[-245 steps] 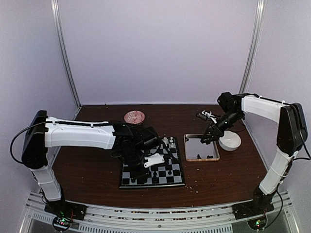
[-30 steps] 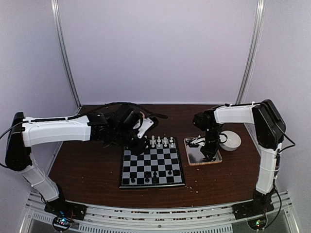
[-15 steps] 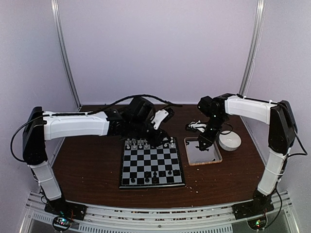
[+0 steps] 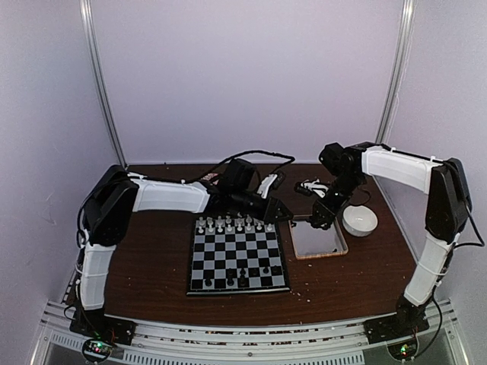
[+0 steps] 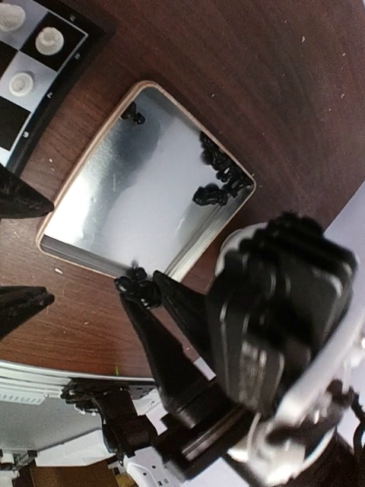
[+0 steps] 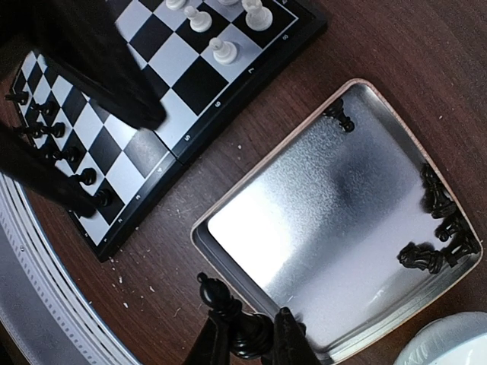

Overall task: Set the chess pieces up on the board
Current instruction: Pass from the right arm to the left

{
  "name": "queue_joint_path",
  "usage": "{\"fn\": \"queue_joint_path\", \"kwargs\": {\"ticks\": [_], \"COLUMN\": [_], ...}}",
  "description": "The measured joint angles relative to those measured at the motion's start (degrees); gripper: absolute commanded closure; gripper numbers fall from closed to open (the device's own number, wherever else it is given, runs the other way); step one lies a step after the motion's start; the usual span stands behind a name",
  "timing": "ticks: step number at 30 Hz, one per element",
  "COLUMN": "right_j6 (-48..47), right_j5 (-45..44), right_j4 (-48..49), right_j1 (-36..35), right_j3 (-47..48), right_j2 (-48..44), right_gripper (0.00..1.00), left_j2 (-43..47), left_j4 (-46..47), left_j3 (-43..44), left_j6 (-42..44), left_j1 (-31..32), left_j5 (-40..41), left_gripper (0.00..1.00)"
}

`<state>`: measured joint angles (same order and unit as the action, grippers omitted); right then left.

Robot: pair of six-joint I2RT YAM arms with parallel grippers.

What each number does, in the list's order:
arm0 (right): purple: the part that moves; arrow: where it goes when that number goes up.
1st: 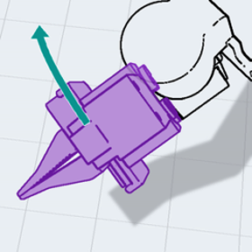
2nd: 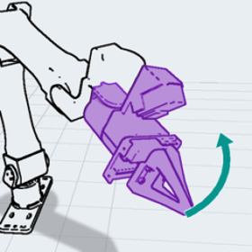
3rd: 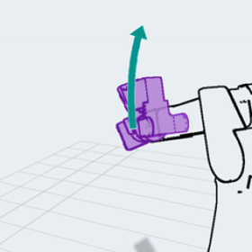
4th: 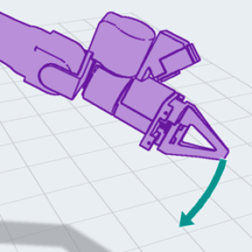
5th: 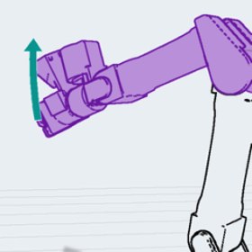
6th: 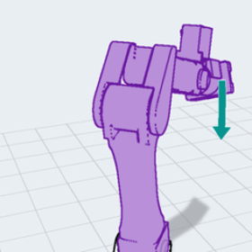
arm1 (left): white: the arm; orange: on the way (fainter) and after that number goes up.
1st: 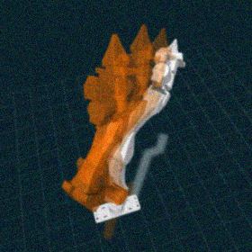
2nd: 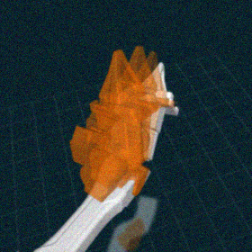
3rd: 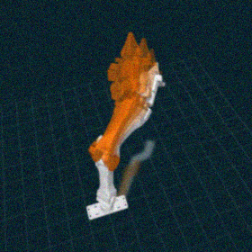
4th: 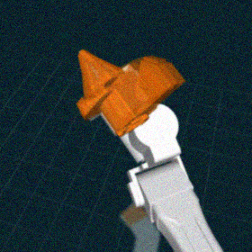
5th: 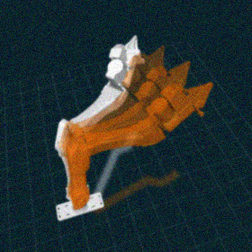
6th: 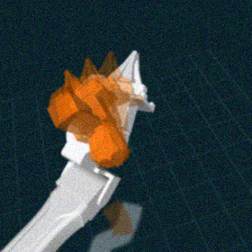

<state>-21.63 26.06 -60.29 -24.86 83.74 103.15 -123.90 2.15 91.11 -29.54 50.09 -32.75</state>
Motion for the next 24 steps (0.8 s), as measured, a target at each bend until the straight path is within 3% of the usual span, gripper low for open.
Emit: {"fn": "queue_joint_path", "kwargs": {"ticks": [9,24], "right_j6": [0.4,1.1], "right_j5": [2.1,3.7], "right_j4": [0.5,0.6], "right_j1": [0.0,0.0], "right_j3": [0.0,0.0], "right_j2": [-0.8,-0.9], "right_gripper": [0.85,0.85], "left_j2": [-8.4,-11.5], "left_j4": [1.7,2.6], "left_j3": [10.3,13.8], "left_j6": [-7.6,-11.5], "left_j1": [0.1,0.1], "left_j5": [-7.2,-11.8], "left_gripper": [0.68,0.73]}}
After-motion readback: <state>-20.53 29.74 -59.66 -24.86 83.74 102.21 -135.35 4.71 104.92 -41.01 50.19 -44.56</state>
